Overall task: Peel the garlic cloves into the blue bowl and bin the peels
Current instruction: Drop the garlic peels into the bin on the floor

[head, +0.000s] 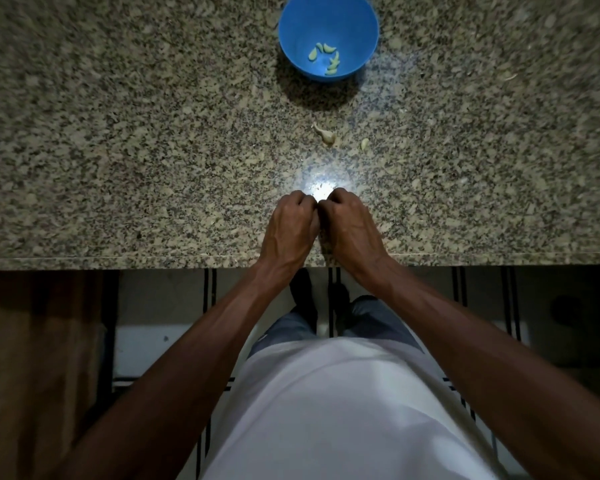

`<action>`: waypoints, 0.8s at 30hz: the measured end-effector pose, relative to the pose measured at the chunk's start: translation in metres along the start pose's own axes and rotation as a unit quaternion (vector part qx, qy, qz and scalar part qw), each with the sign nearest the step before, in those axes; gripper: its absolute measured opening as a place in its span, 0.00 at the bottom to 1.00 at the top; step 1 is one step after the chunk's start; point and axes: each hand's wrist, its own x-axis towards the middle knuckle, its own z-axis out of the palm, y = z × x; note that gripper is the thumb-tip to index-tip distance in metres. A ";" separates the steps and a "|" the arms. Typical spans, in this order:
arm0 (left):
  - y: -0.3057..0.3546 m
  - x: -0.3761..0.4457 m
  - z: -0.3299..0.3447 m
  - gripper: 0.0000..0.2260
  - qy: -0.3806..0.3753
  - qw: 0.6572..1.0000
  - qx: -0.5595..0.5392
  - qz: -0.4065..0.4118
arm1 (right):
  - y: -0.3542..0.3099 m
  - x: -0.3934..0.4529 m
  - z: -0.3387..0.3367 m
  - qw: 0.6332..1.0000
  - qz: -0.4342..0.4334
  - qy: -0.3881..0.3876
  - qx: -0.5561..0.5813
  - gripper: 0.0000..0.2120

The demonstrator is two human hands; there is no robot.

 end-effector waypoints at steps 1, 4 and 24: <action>0.002 0.000 0.001 0.07 0.015 0.999 -0.022 -0.018 | -0.001 0.002 -0.001 1.000 0.013 0.013 0.021 0.04; 0.008 0.003 -0.001 0.07 0.070 0.979 -0.148 -0.123 | -0.002 0.012 -0.009 0.967 0.127 0.064 0.209 0.10; -0.069 -0.167 -0.059 0.03 0.370 0.647 -0.515 -0.424 | -0.156 0.016 0.054 0.822 -0.019 -0.325 0.467 0.04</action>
